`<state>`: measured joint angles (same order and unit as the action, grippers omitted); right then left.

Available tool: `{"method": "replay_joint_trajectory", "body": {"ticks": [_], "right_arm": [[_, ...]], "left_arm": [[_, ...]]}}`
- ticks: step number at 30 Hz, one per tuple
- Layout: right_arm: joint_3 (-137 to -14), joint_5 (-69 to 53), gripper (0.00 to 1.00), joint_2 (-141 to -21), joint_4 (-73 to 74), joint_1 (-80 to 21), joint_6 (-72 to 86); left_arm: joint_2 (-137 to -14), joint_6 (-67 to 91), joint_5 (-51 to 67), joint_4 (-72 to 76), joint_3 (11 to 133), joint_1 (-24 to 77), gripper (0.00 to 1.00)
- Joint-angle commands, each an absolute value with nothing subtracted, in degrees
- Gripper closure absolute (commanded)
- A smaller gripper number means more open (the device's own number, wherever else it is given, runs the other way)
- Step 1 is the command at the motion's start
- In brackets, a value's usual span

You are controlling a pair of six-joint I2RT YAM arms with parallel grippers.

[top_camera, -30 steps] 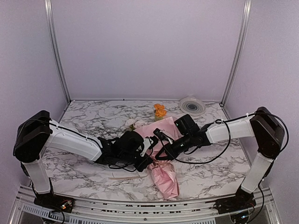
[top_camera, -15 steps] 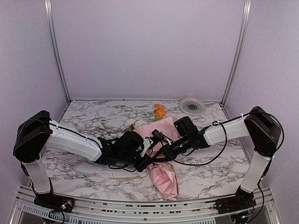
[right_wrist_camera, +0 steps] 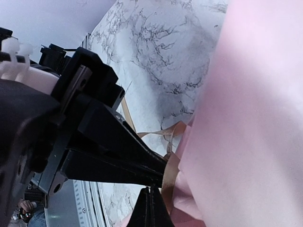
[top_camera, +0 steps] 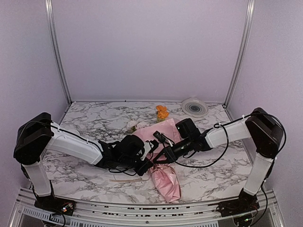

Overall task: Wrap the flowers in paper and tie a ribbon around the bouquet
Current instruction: Cross the half-tied ribbon over the folded bouquet.

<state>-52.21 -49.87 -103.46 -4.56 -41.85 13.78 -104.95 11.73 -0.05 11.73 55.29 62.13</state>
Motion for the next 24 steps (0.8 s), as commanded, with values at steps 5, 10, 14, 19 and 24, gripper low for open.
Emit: {"method": "replay_joint_trajectory", "body": {"ticks": [5, 10, 14, 19, 24], "right_arm": [[-50.53, -50.61, 1.0, -99.61, -6.96, -42.18, 15.22], [-49.26, -50.53, 1.0, -98.69, -6.95, -42.28, 15.42], [-49.74, -47.02, 0.98, -99.25, -6.23, -42.51, 15.29], [-50.25, -43.31, 0.88, -98.62, -4.01, -43.55, 13.18], [-50.76, -39.08, 0.76, -97.95, 1.32, -45.17, 10.08]], "left_arm": [[-103.24, 13.03, -1.16, 12.12, 53.75, 61.69, 0.97], [-103.01, 12.59, -2.13, 12.4, 53.86, 61.7, 0.97], [-102.64, 12.91, -2.17, 12.48, 53.55, 61.69, 0.95], [-100.45, 13.03, -4.36, 14.0, 51.58, 61.7, 0.93], [-101.9, 12.58, -1.73, 14.24, 52.39, 61.76, 0.99]]}}
